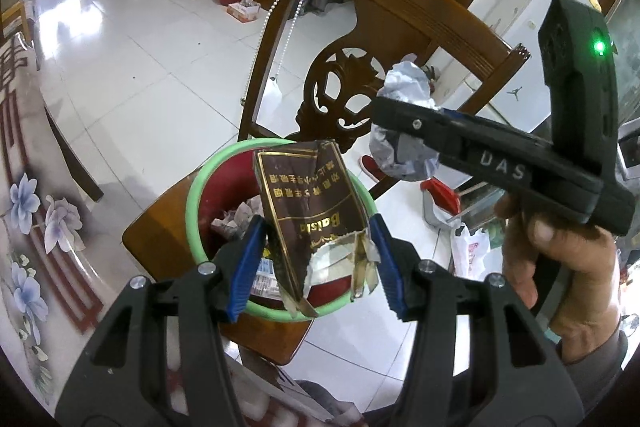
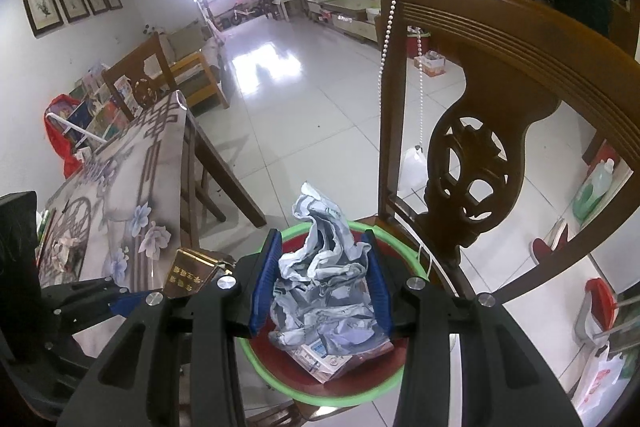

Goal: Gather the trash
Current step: 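Open both tools to drop the pack and paper into the bucket, then move both tools back over the table toward the orange bag and newspaper ball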

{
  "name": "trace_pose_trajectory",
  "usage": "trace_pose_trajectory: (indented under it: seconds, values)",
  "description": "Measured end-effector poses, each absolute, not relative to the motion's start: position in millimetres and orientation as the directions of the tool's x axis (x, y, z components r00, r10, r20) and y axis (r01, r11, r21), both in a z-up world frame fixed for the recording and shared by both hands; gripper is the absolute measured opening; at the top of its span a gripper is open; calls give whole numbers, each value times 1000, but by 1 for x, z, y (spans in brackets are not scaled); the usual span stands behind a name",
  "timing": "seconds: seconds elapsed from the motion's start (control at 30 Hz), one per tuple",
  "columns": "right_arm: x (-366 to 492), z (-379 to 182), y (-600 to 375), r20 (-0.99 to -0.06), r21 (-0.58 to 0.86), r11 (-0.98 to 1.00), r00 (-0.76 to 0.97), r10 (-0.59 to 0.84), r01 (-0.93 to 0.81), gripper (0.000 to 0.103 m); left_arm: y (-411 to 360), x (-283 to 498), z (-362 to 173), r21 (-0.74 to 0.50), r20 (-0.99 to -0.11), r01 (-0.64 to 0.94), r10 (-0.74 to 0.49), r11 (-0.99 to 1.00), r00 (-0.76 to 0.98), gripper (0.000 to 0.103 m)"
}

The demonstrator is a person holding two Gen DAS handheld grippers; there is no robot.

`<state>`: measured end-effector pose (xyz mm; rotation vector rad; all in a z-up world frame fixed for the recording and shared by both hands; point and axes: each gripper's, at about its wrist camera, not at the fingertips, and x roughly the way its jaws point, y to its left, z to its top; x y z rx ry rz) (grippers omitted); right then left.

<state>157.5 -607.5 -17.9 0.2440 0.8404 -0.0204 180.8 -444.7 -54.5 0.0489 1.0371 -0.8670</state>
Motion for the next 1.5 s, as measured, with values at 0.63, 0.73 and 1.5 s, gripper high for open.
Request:
trace_pose_trajectory:
  seconds: [0.63,0.73,1.5]
  values:
    - [166,-19,-599,-744,206,972,663,82,111,42,-448,176,-56,-286,-785,679,-572,676,238,85]
    - [167,-16,-596,-738,211,971,669,85,110,47,-440,180,-51,-275,-777,662,-566,698,275,94]
    - [176,0,-519,-727,131,991,683,69,40,95,-273,149,-10,-301,-726,479,-523,825,446,97]
